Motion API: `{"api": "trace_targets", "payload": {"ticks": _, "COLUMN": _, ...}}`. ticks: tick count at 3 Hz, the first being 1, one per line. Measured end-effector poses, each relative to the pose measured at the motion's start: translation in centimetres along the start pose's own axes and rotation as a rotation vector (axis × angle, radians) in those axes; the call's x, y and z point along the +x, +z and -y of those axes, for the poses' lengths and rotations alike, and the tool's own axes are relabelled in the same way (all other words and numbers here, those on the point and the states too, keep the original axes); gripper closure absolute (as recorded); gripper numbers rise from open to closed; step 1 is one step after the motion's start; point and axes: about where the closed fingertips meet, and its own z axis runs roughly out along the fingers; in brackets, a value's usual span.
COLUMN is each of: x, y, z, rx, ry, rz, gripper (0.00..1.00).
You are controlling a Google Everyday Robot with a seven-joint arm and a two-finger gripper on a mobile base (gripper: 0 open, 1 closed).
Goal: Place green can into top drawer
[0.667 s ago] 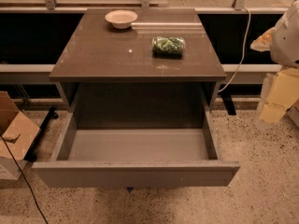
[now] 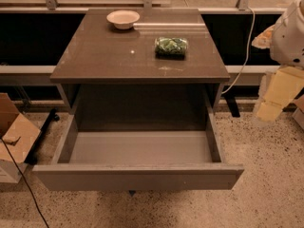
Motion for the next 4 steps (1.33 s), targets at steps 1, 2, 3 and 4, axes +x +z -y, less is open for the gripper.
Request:
{"api": "trace_targets", "payload": {"ticks": 1, "x": -1.0, "y": 1.2, "z": 1.5, "rx": -0.009, "ry": 0.042, "rz": 0.11, "gripper": 0.0}}
{"api": "trace_targets", "payload": {"ticks": 2, "x": -1.5, "y": 2.6, "z": 2.6, "rx": -0.033, "ry": 0.086, "rz": 0.208, "gripper": 0.0}}
{"api": "trace_targets", "payload": {"ticks": 3, "x": -2.2, "y": 3.6, "z": 4.1, "rx": -0.032, "ry": 0.108, "rz": 0.292, "gripper": 0.0}}
{"api": "trace_targets", "payload": {"ticks": 4, "x": -2.7, "y": 4.9, "z": 6.5, "rx": 0.007, "ry": 0.124, "rz": 0.366, "gripper": 0.0}}
